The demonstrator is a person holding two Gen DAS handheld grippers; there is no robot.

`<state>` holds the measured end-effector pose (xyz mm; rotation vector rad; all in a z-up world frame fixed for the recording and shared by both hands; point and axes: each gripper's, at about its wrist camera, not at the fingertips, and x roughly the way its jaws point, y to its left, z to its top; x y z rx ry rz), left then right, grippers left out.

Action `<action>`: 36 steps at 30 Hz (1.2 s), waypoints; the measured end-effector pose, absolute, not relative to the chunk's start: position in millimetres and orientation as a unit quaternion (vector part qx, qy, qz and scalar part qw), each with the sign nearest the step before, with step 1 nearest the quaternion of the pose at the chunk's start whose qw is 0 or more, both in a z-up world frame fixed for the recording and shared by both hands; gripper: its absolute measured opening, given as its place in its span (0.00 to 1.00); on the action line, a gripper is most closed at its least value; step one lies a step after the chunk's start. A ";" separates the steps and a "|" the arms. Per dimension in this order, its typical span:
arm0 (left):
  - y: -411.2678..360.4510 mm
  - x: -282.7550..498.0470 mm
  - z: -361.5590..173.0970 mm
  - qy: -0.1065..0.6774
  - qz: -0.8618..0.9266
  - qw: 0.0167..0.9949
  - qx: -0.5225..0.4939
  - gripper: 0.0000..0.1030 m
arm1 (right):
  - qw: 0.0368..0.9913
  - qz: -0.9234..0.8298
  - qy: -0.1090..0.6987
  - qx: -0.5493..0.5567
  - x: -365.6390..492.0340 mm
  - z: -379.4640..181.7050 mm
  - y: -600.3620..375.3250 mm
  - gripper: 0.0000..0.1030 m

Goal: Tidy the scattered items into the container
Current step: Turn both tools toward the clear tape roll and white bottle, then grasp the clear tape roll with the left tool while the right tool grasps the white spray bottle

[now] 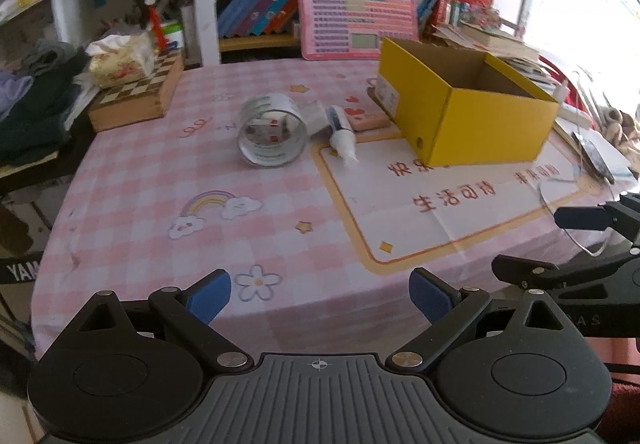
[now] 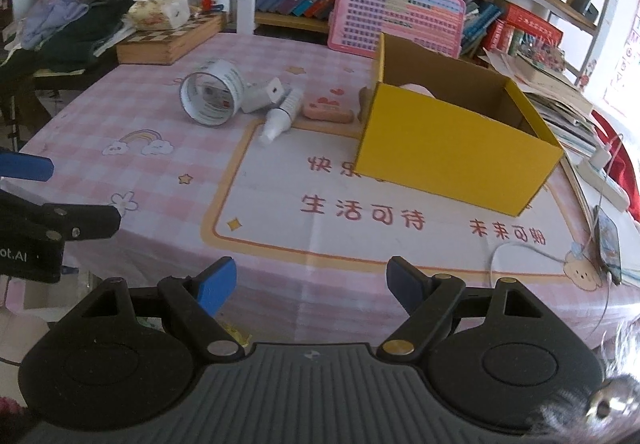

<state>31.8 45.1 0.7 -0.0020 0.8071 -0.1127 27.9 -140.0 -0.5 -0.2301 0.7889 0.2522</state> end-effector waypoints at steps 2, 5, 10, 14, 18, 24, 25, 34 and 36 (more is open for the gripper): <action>52.0 31.7 1.8 0.391 -0.045 0.919 -0.009 0.95 | 0.910 0.127 0.380 -0.112 31.0 0.9 -136.6 0.79; 58.7 31.6 3.0 0.389 -0.035 0.920 -0.015 0.95 | 0.910 0.131 0.377 -0.110 35.9 2.5 -133.4 0.79; 60.8 34.1 2.7 0.388 -0.033 0.921 -0.015 0.95 | 0.909 0.143 0.373 -0.117 43.4 2.8 -126.9 0.79; 64.2 41.7 0.6 0.390 -0.029 0.920 -0.022 0.95 | 0.910 0.147 0.367 -0.123 53.1 3.5 -124.5 0.79; 64.5 51.0 -0.9 0.389 -0.029 0.920 -0.022 0.95 | 0.908 0.158 0.368 -0.124 64.3 0.7 -122.1 0.76; 63.7 73.7 -0.6 0.385 -0.031 0.922 -0.010 0.95 | 0.904 0.180 0.362 -0.135 86.6 -3.1 -113.1 0.73; 63.7 78.8 -0.6 0.385 -0.030 0.922 -0.008 0.95 | 0.904 0.183 0.362 -0.136 91.2 -3.8 -111.9 0.73; 65.2 122.8 -4.2 0.383 -0.023 0.923 0.003 0.95 | 0.893 0.213 0.371 -0.141 138.7 -14.1 -98.8 0.67; 66.3 134.3 -5.3 0.382 -0.020 0.924 0.003 0.95 | 0.891 0.216 0.374 -0.140 149.7 -16.5 -96.0 0.66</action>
